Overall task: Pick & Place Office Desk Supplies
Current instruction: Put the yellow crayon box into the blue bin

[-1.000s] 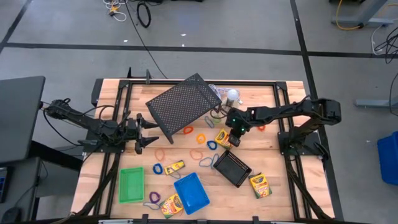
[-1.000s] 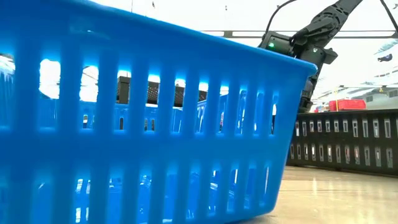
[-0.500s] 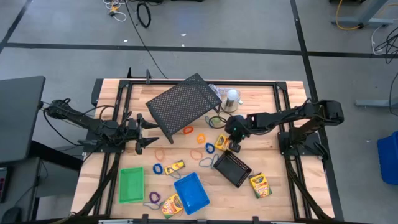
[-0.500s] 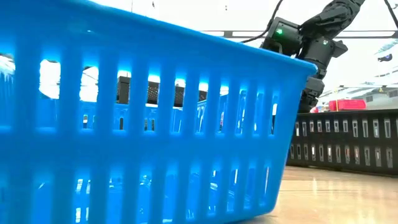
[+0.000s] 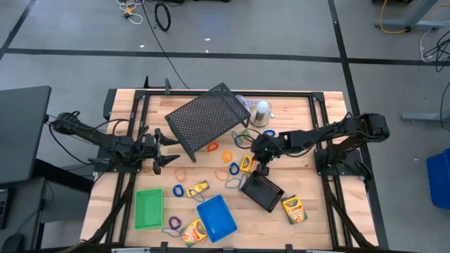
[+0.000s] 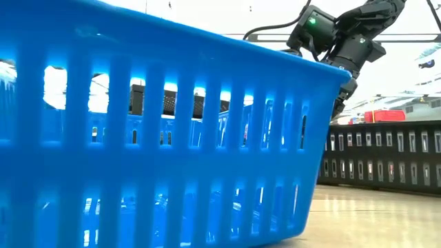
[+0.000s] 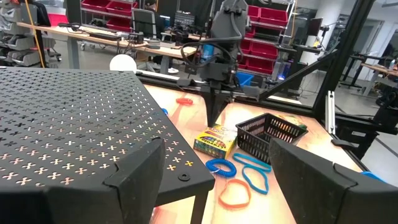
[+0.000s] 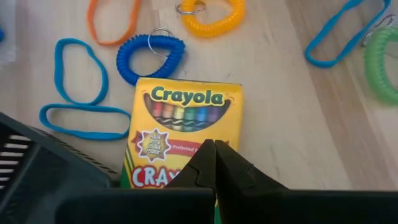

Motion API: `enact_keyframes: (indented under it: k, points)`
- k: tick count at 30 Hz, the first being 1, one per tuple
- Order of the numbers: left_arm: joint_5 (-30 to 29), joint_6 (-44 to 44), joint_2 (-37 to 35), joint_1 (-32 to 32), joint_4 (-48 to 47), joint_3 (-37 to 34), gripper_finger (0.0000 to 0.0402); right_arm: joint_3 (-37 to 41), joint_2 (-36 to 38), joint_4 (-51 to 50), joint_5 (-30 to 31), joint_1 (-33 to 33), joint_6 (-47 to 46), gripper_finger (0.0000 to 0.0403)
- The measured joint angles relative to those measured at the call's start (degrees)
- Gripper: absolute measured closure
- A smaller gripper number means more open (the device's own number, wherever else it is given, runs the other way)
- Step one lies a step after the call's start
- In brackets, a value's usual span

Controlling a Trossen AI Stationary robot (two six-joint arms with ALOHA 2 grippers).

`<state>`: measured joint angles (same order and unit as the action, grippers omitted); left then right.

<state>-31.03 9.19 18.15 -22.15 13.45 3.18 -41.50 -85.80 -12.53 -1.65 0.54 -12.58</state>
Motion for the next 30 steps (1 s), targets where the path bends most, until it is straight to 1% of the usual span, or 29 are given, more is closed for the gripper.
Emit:
enact_keyframes:
  k: [3, 6, 9, 14, 15, 17, 20, 24, 27, 30]
  points:
    - [0.0, 0.0, 0.0, 0.0, 0.0, 0.0, 0.0109, 0.0, 0.0, 0.0, -0.8, 0.4, 0.8, 0.0398]
    - [0.0, 0.0, 0.0, 0.0, 0.0, 0.0, 0.0109, 0.0, 0.0, 0.3, -1.9, 0.7, 2.5, 0.037]
    - [0.0, 0.0, 0.0, 0.0, 0.0, 0.0, 0.0109, -0.9, 0.0, -1.4, -3.1, 1.5, 3.1, 0.0319]
    - [0.1, 0.0, 0.0, 0.0, 0.0, 0.0, 0.0109, -4.1, 0.0, -8.6, -3.6, 3.1, 3.9, 0.0209]
    - [0.0, 0.0, 0.0, 0.0, 0.0, 0.0, 0.0109, -5.0, -0.2, -10.0, -4.0, 3.6, 4.0, 0.0191]
    - [0.1, 0.0, 0.0, 0.0, 0.0, 0.0, 0.0109, -6.4, -0.8, -12.5, -5.9, 4.6, 4.5, 0.0167]
    - [0.0, 0.0, 0.4, 0.0, -0.1, 0.0, 0.0109, -7.9, -3.1, -15.1, -9.3, 6.0, 4.6, 0.0159]
    - [0.1, 0.0, 1.5, 0.0, -0.4, 0.0, 0.0109, -10.2, -7.0, -20.4, -9.3, 6.9, 7.5, 0.0168]
    - [0.1, 0.2, 2.5, 0.0, -0.5, 0.0, 0.0109, -11.1, -9.2, -20.3, -9.6, 6.8, 8.6, 0.0171]
    - [0.1, 0.3, 3.3, 0.0, -0.4, 0.0, 0.0109, -11.4, -10.9, -18.5, -11.4, 6.9, 8.7, 0.0171]
